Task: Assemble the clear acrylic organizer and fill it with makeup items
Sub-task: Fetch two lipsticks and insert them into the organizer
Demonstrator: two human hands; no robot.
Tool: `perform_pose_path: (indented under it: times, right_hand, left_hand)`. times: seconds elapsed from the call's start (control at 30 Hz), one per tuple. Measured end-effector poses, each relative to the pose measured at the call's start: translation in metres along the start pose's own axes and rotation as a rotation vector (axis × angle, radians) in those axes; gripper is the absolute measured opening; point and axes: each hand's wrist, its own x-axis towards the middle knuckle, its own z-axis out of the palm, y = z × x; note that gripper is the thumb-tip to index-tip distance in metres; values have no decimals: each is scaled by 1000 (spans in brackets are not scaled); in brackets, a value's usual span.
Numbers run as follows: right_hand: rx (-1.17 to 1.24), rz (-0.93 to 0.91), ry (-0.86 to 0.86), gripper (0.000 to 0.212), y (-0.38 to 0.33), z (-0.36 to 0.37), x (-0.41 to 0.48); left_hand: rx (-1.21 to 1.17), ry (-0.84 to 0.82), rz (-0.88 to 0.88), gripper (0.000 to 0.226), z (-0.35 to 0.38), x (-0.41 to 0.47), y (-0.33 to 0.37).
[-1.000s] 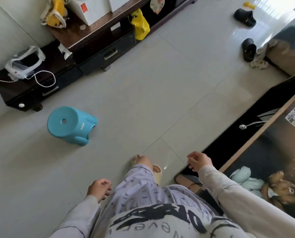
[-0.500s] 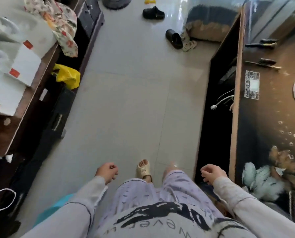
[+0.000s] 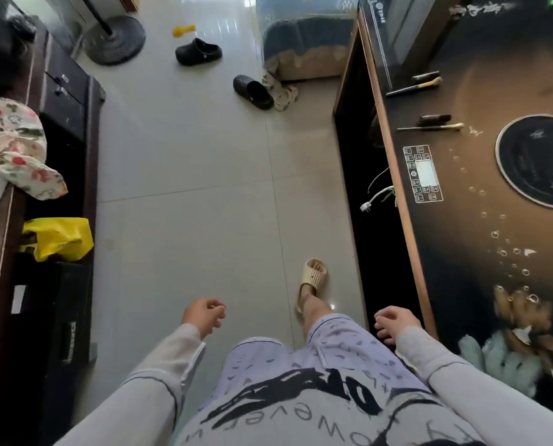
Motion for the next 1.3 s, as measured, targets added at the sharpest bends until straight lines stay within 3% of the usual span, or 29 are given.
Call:
perform_pose_path:
  times: [0.2,0.37,0.53,0.73,0.9,1.03,1.17,1.3]
  right_hand:
    - [18,-94,-40,15,-113,-40,40]
    - [-28,-141,-79,11,-178,-68,73]
    - [-36,-117,-45,13,-218,-85,99]
    - [90,-1,36,31,-252,-95,126]
    - [329,180,139,25,-271,-89,137]
    - [428,292,193,35,-285,-73,139]
    - [410,395,194,16,-298,-62,131]
    - [432,457,194,22,-303,-57,128]
  left_hand:
    - [-26,-21,-151,20,13,19,54]
    - [96,35,-71,16,8,47,126]
    - [-36,18,-53,21,-8,86,210]
    - [155,-100,71,24,-32,146,317]
    - [468,-167,218,34,-54,191,423]
    - [680,-215,372,35,-56,217,511]
    - [759,-282,456,34,-42,232,577]
    - [861,-347,478,34,-24,240,603]
